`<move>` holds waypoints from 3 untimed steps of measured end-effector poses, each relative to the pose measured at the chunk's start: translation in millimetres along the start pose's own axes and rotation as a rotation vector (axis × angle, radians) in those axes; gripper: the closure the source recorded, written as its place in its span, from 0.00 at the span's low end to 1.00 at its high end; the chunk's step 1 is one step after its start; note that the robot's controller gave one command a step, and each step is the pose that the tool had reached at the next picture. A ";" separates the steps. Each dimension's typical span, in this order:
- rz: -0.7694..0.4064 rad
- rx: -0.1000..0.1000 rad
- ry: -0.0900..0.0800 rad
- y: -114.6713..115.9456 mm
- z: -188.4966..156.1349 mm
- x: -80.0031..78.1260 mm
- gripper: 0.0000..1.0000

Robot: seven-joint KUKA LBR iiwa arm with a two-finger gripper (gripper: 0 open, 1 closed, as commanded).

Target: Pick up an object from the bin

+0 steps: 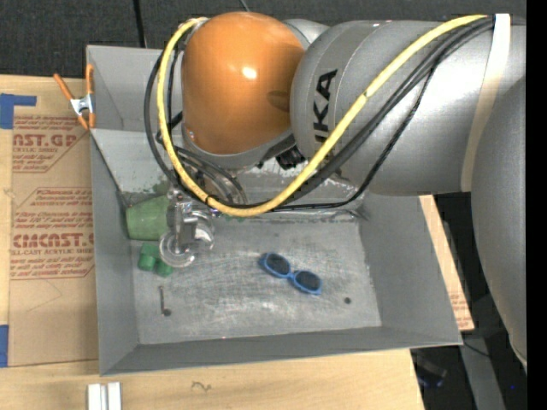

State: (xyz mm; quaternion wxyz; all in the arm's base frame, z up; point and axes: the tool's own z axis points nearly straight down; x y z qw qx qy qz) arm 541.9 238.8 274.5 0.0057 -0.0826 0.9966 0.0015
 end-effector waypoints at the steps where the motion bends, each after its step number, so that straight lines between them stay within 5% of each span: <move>1: -0.111 0.002 0.017 -18.1 75.6 23.9 1.00; 2: -0.150 0.000 0.001 -10.8 -1.0 8.3 1.00; 3: -0.005 0.001 0.013 -17.8 25.7 45.0 1.00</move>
Offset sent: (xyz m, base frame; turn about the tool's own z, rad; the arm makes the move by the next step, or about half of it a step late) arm -0.0183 -0.0209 -0.0719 -0.1101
